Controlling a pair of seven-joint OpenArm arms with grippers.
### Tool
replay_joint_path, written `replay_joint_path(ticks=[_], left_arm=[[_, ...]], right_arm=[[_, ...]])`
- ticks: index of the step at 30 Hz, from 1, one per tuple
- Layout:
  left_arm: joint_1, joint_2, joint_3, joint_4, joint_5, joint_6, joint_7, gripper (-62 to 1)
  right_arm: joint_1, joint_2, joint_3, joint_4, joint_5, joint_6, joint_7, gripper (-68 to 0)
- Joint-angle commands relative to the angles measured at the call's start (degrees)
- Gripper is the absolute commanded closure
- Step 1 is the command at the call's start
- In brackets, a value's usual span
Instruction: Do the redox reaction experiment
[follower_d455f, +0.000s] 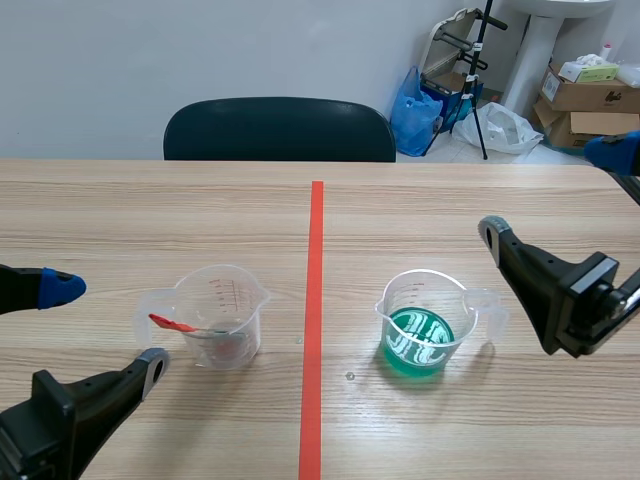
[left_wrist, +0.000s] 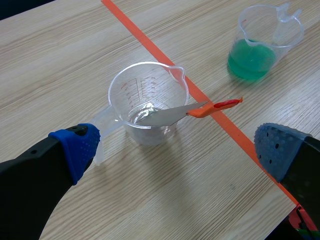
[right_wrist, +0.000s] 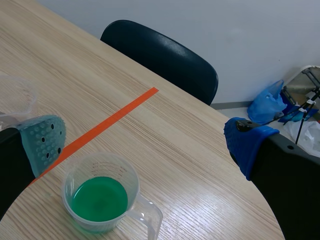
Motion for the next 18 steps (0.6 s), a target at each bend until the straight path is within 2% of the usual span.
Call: replay_joint_path(ticks=[1, 14, 18], left_arm=[[0.4, 0.1, 0.2, 0.9, -0.3, 0.0, -1.0, -62.3], [0.4, 0.1, 0.2, 0.9, -0.3, 0.0, -1.0, -62.3], [0.4, 0.1, 0.2, 0.9, -0.3, 0.0, -1.0, -62.3]], right_arm=[[-0.1, 0.8, 0.2, 0.9, 0.9, 0.1, 0.9, -67.9], [0.1, 0.8, 0.2, 0.9, 0.9, 0.5, 0.6, -67.9], [0.1, 0.8, 0.2, 0.9, 0.9, 3.1, 0.6, -67.9]])
